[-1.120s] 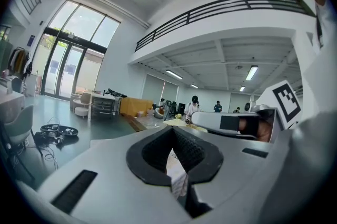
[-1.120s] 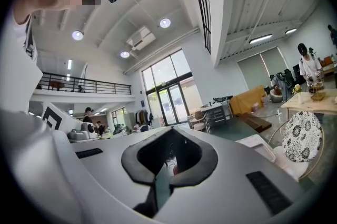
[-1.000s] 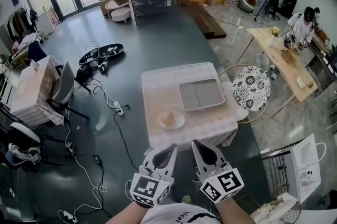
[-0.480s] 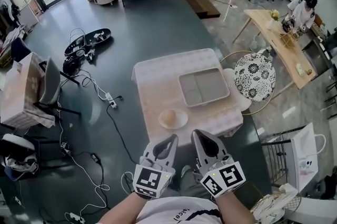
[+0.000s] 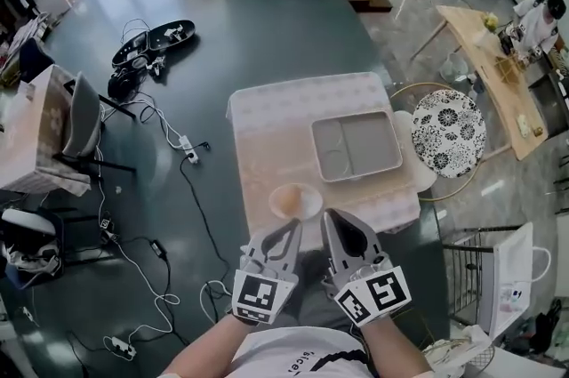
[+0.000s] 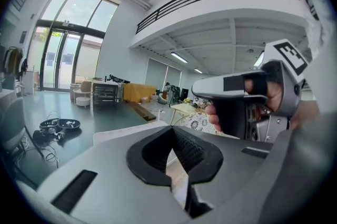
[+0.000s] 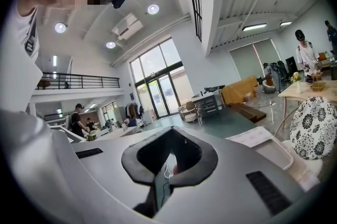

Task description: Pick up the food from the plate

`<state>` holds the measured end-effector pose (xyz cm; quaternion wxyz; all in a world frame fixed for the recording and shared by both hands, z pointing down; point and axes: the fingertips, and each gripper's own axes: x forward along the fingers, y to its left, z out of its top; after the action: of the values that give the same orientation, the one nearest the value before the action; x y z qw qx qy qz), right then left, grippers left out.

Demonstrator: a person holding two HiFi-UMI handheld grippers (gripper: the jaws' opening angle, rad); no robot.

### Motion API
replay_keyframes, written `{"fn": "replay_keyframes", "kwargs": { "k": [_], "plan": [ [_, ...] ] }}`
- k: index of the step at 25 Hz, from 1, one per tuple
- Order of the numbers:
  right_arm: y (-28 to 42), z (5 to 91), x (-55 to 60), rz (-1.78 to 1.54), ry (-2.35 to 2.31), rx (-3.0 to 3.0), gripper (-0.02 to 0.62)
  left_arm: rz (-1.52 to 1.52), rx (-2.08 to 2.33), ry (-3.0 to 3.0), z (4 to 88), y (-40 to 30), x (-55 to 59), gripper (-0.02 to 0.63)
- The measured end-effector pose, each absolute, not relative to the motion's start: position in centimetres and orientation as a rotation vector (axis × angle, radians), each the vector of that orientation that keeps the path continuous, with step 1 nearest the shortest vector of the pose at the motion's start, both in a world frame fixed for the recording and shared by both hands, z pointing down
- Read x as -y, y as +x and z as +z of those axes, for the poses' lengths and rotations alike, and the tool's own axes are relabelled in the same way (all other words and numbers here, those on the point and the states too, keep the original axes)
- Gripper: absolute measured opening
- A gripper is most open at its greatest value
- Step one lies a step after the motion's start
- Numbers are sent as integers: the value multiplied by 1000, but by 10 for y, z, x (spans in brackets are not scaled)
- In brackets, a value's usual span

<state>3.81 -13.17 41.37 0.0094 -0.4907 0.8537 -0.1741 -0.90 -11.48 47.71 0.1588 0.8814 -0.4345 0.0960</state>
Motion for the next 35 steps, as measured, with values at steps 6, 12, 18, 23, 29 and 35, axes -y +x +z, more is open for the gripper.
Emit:
{"fn": "replay_keyframes", "kwargs": {
  "k": [6, 12, 18, 23, 29, 35],
  "plan": [
    [42, 435, 161, -584, -1469, -2709, 14, 325, 1305, 2470, 505, -3, 142, 5],
    [41, 459, 172, -606, -1479, -2708, 14, 356, 1303, 2447, 546, -6, 151, 5],
    [50, 494, 171, -632, -1507, -2666, 14, 361, 1275, 2428, 595, 0, 155, 18],
    [48, 518, 176, -655, -1511, -2650, 14, 423, 1265, 2410, 635, 1, 162, 192],
    [51, 541, 178, -671, -1492, -2646, 14, 515, 1304, 2402, 684, 2, 167, 281],
    [49, 567, 184, -696, -1481, -2647, 14, 603, 1291, 2404, 723, 1, 173, 321]
  ]
}}
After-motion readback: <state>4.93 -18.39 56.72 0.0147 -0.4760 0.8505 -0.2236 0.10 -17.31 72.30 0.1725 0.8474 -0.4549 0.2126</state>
